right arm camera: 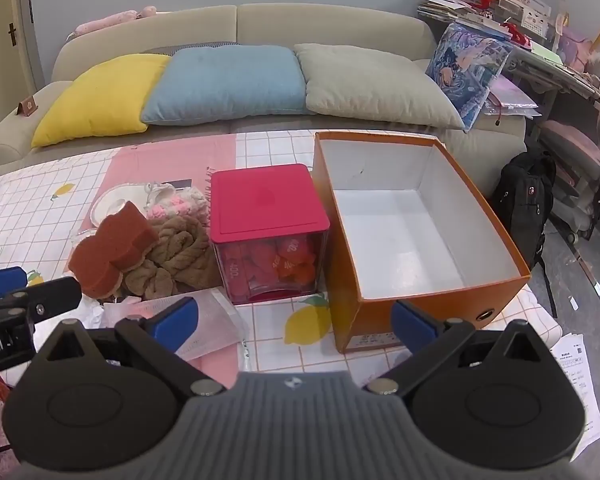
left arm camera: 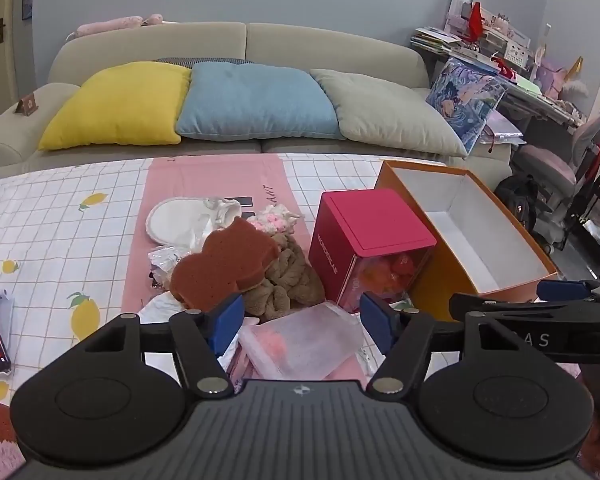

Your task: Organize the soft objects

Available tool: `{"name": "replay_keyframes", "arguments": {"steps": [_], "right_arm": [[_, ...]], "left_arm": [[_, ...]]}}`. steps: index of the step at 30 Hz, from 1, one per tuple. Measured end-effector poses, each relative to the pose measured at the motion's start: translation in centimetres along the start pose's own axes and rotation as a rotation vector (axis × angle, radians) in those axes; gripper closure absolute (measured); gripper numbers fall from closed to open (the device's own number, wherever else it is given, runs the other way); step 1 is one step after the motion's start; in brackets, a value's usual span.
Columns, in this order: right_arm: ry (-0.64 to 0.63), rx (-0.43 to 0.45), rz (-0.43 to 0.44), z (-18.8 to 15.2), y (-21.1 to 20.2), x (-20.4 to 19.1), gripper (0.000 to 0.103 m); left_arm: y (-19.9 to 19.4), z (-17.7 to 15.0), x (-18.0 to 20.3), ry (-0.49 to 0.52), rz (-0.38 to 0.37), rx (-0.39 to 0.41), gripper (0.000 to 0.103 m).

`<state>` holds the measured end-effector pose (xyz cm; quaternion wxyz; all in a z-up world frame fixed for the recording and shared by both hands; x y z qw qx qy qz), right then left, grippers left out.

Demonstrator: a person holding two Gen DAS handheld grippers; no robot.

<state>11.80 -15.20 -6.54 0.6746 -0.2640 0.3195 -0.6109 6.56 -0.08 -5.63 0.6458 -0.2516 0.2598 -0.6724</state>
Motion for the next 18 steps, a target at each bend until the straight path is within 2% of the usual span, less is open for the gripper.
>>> {"name": "replay_keyframes", "arguments": {"steps": [18], "right_arm": [[-0.009, -0.002, -0.001, 0.16, -0.2, -0.28, 0.003]], "left_arm": [[0.29, -0.33, 0.08, 0.014, 0.009, -0.018, 0.024]]}}
Point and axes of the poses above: each gripper's, at about its wrist camera, not at the fingertips, and y roughly the way its jaws point, x to its right, z to its top, the point moved 9 cm from there along y, roughly the way its jaws point, and after that the axes turned 10 degrees about y, right-handed, at the moved point
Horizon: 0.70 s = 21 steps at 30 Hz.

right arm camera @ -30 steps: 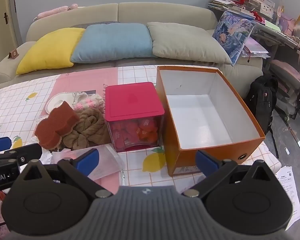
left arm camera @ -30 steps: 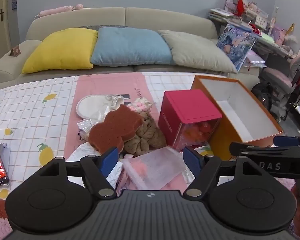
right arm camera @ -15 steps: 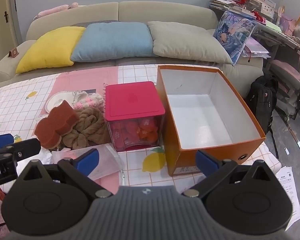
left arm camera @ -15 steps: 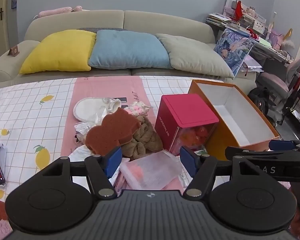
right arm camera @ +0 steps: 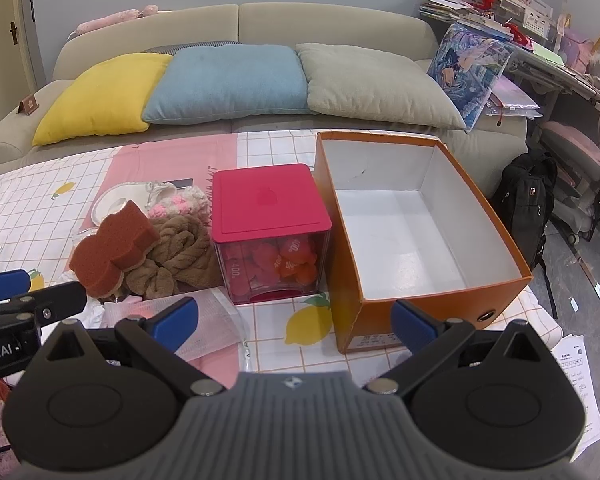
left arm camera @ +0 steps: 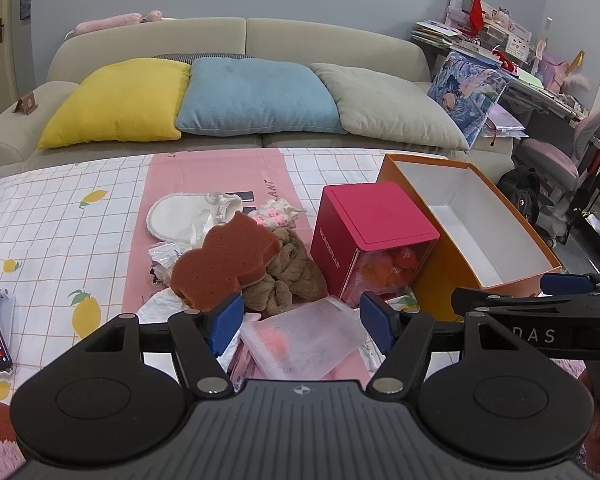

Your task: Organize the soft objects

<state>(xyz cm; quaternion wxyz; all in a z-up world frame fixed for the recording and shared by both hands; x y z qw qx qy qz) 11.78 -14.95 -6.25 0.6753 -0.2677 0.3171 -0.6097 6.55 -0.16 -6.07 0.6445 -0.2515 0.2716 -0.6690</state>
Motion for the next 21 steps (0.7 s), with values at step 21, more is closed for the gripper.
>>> {"name": "replay_keyframes", "arguments": {"steps": [21], "right_arm": [[0.0, 0.0, -0.001, -0.11, -0.03, -0.07, 0.003]], "left_arm": [[0.52, -0.38, -0.15, -0.005, -0.005, -0.016, 0.024]]}}
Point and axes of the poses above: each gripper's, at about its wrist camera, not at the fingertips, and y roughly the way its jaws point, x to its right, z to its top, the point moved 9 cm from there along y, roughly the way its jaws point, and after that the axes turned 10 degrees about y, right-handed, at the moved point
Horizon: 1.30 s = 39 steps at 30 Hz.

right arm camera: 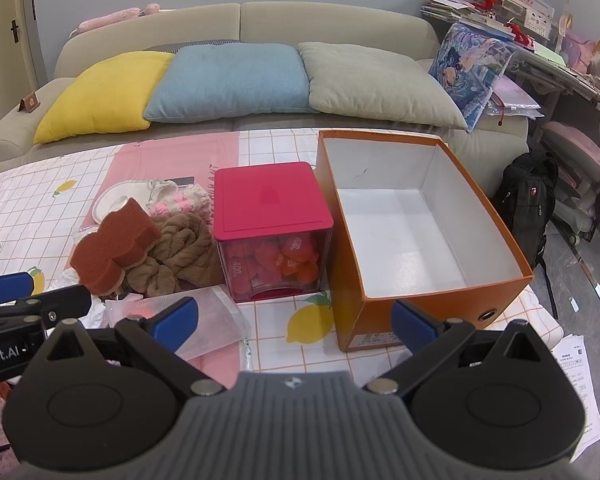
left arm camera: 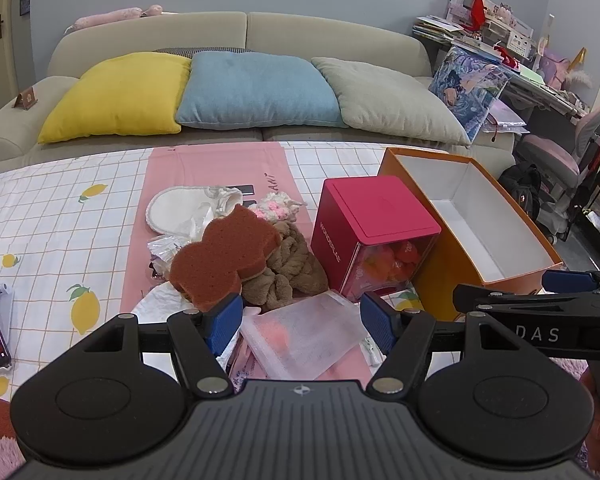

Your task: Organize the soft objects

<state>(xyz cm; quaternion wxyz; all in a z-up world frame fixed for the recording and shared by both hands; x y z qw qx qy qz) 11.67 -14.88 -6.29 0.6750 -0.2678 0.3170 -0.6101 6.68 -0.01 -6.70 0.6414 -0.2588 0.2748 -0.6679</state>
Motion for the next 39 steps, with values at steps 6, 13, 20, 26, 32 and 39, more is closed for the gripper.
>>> {"name": "replay_keyframes", "arguments": {"steps": [6, 13, 20, 26, 32, 39], "right_arm": [[-0.001, -0.001, 0.0, 0.03, 0.0, 0.01, 0.003], [-0.001, 0.0, 0.0, 0.04, 0.03, 0.01, 0.003], [-0.006, 0.0, 0.0, -0.09, -0.02, -0.09, 0.003], [-0.007, -0.007, 0.001, -0.11, 0.05, -0.07, 0.003], [-0.009, -0.013, 0.002, -0.15, 0.18, -0.07, 0.003], [-0.01, -0.016, 0.002, -0.18, 0.26, -0.09, 0.003]], "left_arm": [[0.01, -0.06, 0.06, 0.0, -0.001, 0.0, 0.024], [-0.02, -0.15, 0.13, 0.001, -0.001, 0.001, 0.024], [0.05, -0.25, 0.28, 0.001, 0.0, -0.002, 0.024], [0.03, -0.44, 0.4, 0.001, 0.0, -0.006, 0.024], [0.09, -0.42, 0.34, 0.002, -0.002, -0.009, 0.024], [0.08, -0.43, 0.34, 0.0, -0.019, -0.009, 0.024]]}}
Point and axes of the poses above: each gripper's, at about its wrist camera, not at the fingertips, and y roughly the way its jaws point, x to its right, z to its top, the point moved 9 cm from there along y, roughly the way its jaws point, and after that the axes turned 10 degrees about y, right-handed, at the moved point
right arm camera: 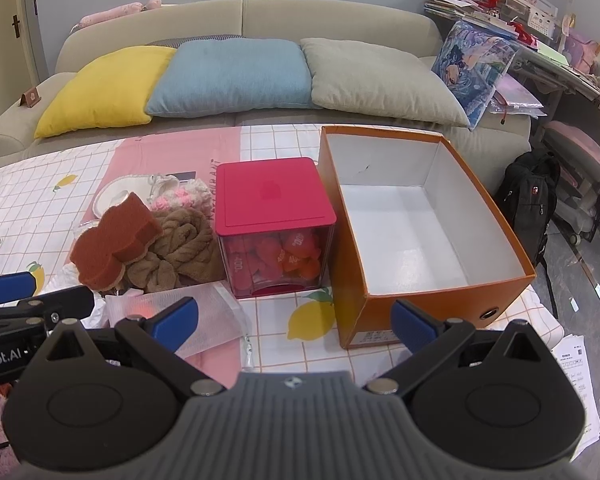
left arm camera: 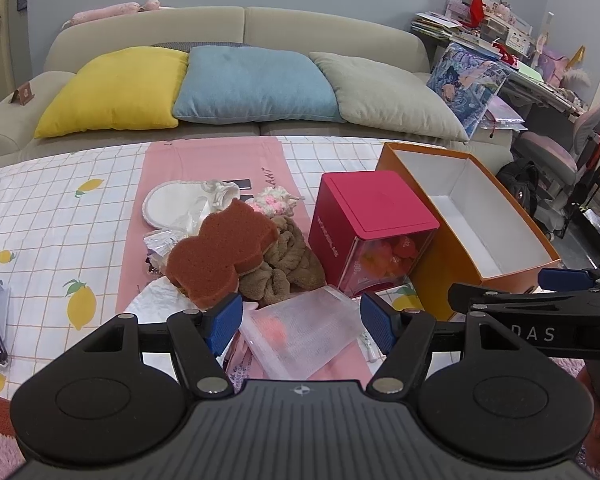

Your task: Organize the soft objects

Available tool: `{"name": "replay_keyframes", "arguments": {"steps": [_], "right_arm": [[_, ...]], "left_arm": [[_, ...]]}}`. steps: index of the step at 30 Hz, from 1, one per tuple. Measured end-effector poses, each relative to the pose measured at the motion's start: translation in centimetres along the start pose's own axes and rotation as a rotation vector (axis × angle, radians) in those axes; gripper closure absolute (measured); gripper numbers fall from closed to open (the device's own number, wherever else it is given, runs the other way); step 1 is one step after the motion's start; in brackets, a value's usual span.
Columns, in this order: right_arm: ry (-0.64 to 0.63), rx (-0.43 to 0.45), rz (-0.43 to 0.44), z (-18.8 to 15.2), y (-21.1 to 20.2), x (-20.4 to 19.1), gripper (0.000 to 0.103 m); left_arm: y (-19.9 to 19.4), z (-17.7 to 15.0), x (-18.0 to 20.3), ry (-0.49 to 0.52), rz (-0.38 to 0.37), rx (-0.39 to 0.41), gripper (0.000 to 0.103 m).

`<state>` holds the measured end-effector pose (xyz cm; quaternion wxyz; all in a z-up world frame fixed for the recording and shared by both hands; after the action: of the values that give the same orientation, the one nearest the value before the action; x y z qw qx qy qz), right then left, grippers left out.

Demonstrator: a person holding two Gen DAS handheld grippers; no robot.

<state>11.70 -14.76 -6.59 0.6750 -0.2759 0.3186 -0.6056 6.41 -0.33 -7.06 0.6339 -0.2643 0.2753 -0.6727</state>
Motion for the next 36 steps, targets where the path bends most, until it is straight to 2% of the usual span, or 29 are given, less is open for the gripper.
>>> {"name": "replay_keyframes", "arguments": {"steps": [3, 6, 8, 11, 13, 19, 25, 27, 29, 31, 33, 36], "right_arm": [[-0.008, -0.013, 0.01, -0.1, 0.3, -0.2, 0.003], [-0.017, -0.034, 0.042, -0.3, 0.8, -0.7, 0.003], [-0.03, -0.042, 0.062, -0.4, 1.3, -1.2, 0.003], [-0.052, -0.065, 0.09, -0.7, 2.1, -1.9, 0.003], [-0.063, -0.103, 0.112, -1.0, 3.0, -2.4, 0.003], [-0.044, -0.249, 0.15, -2.7, 6.5, -3.4, 0.003], [0.049, -0.37, 0.203, -4.0, 9.9, -4.9, 0.003], [0.064, -0.388, 0.229, -4.3, 10.8, -5.9, 0.003], [0.058, -0.408, 0.265, -4.8, 11.4, -7.3, 0.003], [0.044, -0.445, 0.286, -5.5, 12.4, -8.6, 0.003], [0.049, -0.48, 0.292, -6.2, 13.3, -9.4, 0.003], [0.079, -0.493, 0.289, -6.6, 14.4, -10.1, 0.003]], "left_arm": [[0.0, 0.0, -0.4, -0.005, -0.022, 0.0, 0.026], [0.2, -0.3, -1.3, -0.018, -0.035, -0.016, 0.034], [0.5, -0.7, -2.3, -0.025, -0.026, -0.041, 0.043], [1.2, -1.5, -4.0, -0.037, -0.02, -0.08, 0.043], [1.6, -2.0, -5.1, -0.038, -0.017, -0.105, 0.042], [3.3, -4.0, -7.0, 0.019, -0.015, -0.196, 0.02], [6.4, -6.2, -7.3, 0.15, 0.078, -0.299, 0.019], [7.5, -6.7, -7.2, 0.181, 0.078, -0.321, 0.018], [8.4, -7.2, -7.0, 0.2, 0.072, -0.345, 0.017], [9.0, -7.6, -7.2, 0.222, 0.101, -0.366, 0.017], [9.4, -7.8, -7.5, 0.227, 0.123, -0.375, 0.017], [9.4, -7.9, -7.6, 0.209, 0.112, -0.369, 0.017]]}}
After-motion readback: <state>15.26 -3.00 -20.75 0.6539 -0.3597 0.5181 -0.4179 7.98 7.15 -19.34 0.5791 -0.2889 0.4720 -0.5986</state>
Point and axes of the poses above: each gripper's, at about its wrist camera, not at the fingertips, and y roughly the way its jaws point, x to its right, z to its top, the point moved 9 cm from there along y, roughly the way its jaws point, and after that the axes turned 10 degrees about y, right-handed, at the moved point
